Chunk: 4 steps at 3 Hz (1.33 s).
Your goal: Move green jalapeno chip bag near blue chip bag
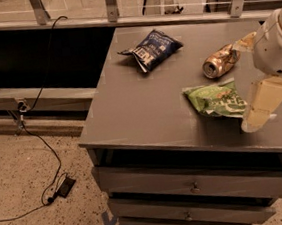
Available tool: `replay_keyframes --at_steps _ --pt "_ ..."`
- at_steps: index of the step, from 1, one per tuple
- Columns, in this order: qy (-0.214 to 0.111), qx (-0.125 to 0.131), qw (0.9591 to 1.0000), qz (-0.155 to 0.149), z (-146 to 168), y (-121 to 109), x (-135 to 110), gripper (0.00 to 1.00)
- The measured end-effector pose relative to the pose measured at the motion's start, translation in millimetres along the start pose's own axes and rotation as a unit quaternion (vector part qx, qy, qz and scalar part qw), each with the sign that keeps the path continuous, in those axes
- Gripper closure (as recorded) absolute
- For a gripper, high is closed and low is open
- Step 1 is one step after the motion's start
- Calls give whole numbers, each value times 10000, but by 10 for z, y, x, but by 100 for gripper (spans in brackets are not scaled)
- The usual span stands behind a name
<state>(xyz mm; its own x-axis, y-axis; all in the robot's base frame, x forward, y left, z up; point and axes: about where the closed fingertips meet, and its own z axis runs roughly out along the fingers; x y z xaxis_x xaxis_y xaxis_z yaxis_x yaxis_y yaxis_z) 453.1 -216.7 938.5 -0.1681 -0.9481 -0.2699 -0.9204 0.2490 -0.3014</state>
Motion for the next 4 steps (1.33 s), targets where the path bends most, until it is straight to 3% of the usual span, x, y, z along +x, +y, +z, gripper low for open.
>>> replay_keyframes --at_steps 1,2,4 --pt "-117 83 9999 21 210 8 111 0" --pt "-133 187 9997 57 362 16 249 18" --pt "28 299 9995 130 505 1 417 65"
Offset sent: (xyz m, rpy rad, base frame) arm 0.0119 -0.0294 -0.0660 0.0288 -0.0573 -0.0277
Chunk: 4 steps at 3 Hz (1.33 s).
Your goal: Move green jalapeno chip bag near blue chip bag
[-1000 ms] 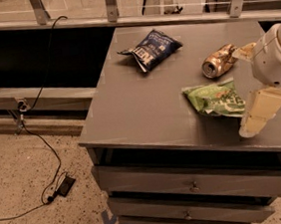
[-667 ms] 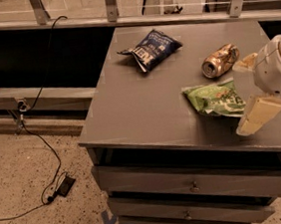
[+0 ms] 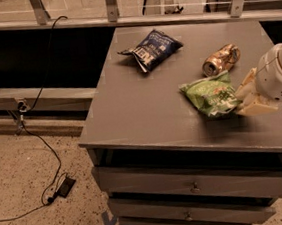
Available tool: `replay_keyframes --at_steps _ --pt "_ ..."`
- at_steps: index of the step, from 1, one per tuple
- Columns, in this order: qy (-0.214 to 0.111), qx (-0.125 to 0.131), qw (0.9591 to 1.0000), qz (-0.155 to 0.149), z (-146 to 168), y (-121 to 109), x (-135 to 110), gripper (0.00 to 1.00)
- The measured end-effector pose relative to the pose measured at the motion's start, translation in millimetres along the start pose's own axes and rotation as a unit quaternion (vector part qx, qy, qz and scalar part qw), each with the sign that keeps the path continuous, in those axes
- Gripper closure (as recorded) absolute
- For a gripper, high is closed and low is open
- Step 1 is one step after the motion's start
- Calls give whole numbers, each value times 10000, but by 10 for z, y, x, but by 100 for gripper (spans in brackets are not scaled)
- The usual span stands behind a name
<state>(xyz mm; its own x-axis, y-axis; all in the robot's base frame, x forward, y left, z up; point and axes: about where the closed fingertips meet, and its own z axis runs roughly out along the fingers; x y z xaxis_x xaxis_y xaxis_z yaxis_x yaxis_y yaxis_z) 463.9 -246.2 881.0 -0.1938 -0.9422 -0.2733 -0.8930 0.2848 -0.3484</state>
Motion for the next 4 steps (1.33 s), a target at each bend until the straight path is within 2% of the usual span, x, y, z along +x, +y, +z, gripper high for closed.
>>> replay_keyframes --at_steps 1,2,4 --pt "-3 107 9999 -52 -100 -108 -62 88" --pt "-65 444 9988 -203 -371 -350 -167 100" --pt "-480 1107 9920 -367 -893 -885 -385 100"
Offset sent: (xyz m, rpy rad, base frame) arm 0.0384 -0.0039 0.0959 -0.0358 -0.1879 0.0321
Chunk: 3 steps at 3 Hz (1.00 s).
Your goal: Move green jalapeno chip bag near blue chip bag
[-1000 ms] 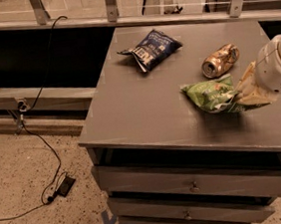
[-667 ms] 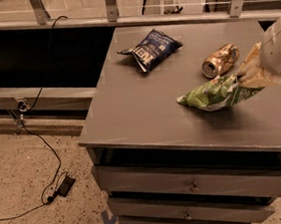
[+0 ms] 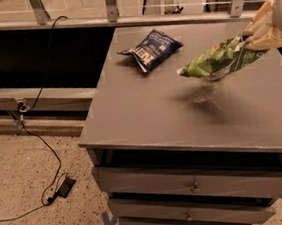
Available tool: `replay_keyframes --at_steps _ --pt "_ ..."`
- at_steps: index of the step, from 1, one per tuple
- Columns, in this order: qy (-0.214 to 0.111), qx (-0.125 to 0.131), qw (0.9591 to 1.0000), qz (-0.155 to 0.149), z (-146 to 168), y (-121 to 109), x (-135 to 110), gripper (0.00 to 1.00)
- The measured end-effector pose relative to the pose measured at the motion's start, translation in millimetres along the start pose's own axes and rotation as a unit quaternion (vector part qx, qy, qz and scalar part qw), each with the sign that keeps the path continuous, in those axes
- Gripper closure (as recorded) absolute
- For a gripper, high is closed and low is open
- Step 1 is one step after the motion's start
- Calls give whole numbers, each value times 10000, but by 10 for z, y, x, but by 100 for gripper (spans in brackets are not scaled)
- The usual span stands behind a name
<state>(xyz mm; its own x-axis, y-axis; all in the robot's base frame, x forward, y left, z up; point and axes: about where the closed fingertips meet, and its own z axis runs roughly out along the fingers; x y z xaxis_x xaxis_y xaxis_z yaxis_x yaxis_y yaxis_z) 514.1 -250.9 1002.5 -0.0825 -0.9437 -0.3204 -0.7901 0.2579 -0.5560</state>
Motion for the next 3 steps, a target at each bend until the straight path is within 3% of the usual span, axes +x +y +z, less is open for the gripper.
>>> replay_keyframes --at_steps 1,2,3 --pt "-242 318 9992 2 -345 -252 -102 100" --pt "-418 652 9969 -117 -501 -472 -318 100" --pt "-418 653 9969 -117 -502 -472 -319 100"
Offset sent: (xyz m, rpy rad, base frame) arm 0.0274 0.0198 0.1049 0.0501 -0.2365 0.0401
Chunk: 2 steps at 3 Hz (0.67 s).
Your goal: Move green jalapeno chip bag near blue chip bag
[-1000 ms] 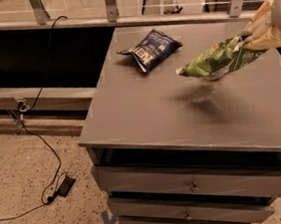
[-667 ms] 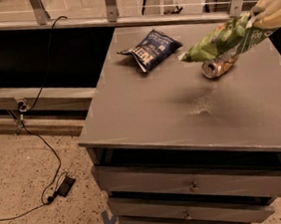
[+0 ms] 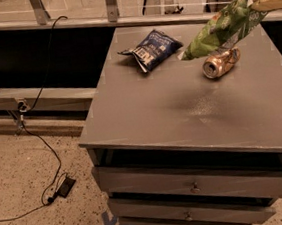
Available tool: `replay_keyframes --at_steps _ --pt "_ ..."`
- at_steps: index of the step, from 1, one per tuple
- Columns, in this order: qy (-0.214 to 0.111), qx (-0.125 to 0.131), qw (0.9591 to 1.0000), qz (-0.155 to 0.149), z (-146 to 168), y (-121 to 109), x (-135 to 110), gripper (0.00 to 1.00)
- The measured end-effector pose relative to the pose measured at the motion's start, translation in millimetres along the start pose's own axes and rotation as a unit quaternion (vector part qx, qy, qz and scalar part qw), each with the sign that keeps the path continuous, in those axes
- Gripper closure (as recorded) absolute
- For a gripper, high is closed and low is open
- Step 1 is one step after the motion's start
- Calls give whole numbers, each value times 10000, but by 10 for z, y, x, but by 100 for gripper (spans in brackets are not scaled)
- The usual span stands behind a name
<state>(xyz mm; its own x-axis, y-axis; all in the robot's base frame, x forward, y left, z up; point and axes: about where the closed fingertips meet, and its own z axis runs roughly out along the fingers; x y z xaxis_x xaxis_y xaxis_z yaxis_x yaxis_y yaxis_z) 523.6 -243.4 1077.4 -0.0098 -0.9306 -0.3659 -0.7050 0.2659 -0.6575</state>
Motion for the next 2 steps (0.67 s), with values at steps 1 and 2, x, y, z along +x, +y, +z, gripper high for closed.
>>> replay_keyframes --at_steps 1,2 --pt "-114 229 9997 -61 186 -133 -126 100" --pt "-478 735 9959 -199 587 -506 -426 100"
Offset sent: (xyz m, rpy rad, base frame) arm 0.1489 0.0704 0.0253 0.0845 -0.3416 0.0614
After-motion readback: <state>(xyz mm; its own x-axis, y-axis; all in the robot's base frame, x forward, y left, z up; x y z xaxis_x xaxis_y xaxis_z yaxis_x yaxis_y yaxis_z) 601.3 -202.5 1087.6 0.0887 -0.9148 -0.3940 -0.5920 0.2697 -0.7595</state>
